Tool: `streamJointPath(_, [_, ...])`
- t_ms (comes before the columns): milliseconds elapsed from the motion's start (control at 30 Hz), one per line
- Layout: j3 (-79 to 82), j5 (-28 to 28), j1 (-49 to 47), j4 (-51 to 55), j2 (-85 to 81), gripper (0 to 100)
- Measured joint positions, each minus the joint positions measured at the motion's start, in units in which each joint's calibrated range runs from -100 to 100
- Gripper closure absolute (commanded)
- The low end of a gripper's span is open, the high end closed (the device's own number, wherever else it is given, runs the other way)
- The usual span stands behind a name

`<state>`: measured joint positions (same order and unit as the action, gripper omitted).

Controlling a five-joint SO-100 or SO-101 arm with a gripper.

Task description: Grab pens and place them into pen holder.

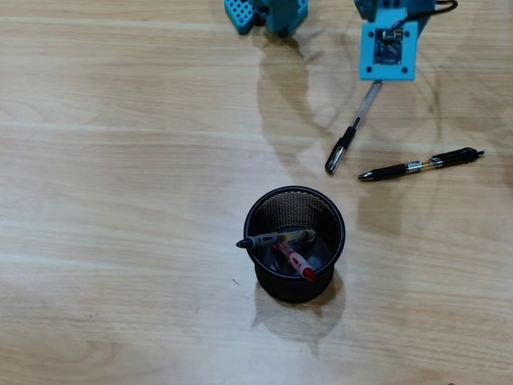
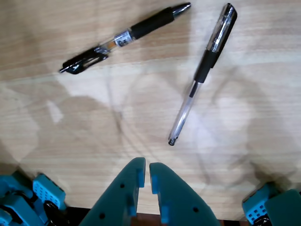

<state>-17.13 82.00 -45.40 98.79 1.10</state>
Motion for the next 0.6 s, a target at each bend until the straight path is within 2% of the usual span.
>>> streamJointPath(200, [0.2,0.1,1.5,0.0,0.8,72])
streamJointPath(600, [4.4,0.1,1.9,0.0,8.4,71])
